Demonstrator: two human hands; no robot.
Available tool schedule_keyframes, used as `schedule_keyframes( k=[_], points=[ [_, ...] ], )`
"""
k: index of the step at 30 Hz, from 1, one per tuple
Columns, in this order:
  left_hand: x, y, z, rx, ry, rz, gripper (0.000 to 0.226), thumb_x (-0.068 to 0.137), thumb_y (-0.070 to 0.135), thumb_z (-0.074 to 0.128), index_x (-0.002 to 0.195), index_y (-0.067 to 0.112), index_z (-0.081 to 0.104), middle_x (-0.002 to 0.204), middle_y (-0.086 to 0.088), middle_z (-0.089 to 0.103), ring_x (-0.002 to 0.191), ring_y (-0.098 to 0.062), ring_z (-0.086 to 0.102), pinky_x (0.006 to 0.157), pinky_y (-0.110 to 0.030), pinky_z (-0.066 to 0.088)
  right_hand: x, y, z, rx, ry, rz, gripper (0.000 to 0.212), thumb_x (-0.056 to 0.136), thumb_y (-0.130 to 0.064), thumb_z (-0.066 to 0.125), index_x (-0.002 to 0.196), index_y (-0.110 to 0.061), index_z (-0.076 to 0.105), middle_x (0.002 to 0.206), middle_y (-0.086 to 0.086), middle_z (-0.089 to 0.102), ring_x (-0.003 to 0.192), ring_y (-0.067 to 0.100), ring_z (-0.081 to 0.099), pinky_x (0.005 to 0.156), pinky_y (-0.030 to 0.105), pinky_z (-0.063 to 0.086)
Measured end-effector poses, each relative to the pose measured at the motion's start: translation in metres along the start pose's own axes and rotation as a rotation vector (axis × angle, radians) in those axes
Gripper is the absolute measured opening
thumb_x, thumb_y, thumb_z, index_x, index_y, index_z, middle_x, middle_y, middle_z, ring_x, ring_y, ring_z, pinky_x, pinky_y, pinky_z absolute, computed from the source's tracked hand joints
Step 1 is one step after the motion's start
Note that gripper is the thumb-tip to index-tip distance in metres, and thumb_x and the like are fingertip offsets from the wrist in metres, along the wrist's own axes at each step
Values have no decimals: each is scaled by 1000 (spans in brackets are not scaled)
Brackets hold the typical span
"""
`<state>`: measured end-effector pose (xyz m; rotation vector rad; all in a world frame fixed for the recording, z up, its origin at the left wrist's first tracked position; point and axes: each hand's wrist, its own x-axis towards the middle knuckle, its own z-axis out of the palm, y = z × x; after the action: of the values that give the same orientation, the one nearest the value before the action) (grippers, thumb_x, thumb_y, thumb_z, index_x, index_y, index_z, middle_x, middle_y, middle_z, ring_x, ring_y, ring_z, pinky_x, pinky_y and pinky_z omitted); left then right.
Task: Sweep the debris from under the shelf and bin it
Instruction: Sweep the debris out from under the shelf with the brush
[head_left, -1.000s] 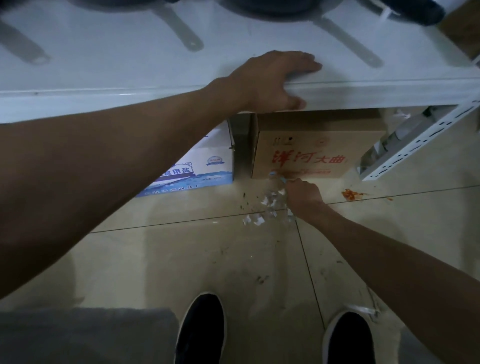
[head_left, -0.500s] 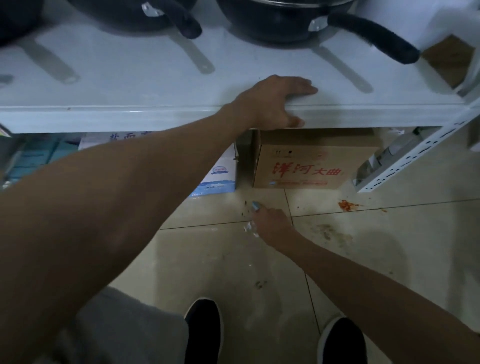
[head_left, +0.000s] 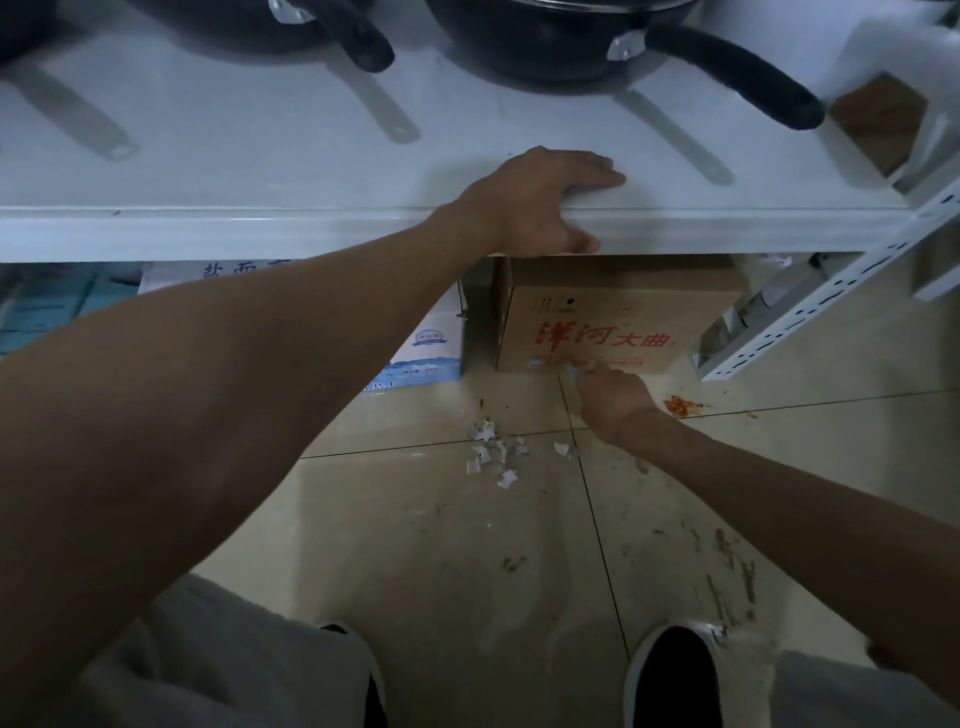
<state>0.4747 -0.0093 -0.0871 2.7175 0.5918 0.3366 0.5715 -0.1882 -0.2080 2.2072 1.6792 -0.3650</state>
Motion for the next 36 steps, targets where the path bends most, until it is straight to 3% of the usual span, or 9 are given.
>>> schedule_keyframes(
  k=[5,8,12,17,19,23,30,34,36],
  points=[
    [0,-1,1,-4,3,-5,74,82,52,68,147,32,40,155,8,35,143,-15,30,117,-36,25,-11,-14,29,-25,-84,77,35,92,-14,54,125,-6,53,122,13,57,110,28,58,87,35,47],
    [0,-1,1,-16,8,-8,74,81,51,68,147,32,41,155,8,36,143,-15,30,118,-37,26,-12,-46,41,81,-62,54,29,92,-8,48,119,-6,58,120,12,61,109,28,61,86,35,50],
    [1,-2,1,-7,13,-7,75,80,54,67,146,32,42,154,9,37,142,-15,32,117,-38,27,-11,-101,45,187,-18,-51,24,90,-9,56,113,-7,62,118,12,63,108,27,62,85,33,49],
    [0,-1,1,-2,10,0,74,81,53,67,147,31,41,155,8,37,142,-15,32,117,-37,27,-8,-146,42,212,76,-101,24,92,1,46,109,-6,62,115,13,64,107,29,62,87,34,48],
    [0,-1,1,-8,14,1,74,81,52,67,147,31,41,155,9,37,142,-15,32,117,-37,27,-4,-145,36,224,101,-74,21,91,-3,52,108,-9,62,113,11,65,106,26,62,90,33,46],
    [0,-1,1,-13,14,-2,74,81,52,67,147,30,41,154,8,37,143,-14,31,118,-37,27,3,-114,13,226,164,30,19,91,-7,53,106,-6,66,109,12,66,97,25,66,79,33,51],
    [1,-2,2,-16,24,-3,73,81,51,68,146,31,42,154,9,38,142,-14,32,117,-36,28,27,-38,8,62,96,145,38,93,-2,43,131,-7,49,122,11,60,107,29,62,82,36,51],
    [1,-2,3,-15,33,3,74,80,53,68,146,31,42,153,9,39,141,-14,33,116,-37,30,32,-36,22,18,44,92,44,92,-1,43,136,-11,45,128,8,58,109,27,62,84,36,49],
    [2,-3,3,-10,29,2,74,80,53,68,146,31,42,153,9,39,141,-14,33,116,-37,30,30,-51,32,-8,23,34,40,92,0,44,130,-7,53,118,10,64,101,29,66,81,36,52]
  ],
)
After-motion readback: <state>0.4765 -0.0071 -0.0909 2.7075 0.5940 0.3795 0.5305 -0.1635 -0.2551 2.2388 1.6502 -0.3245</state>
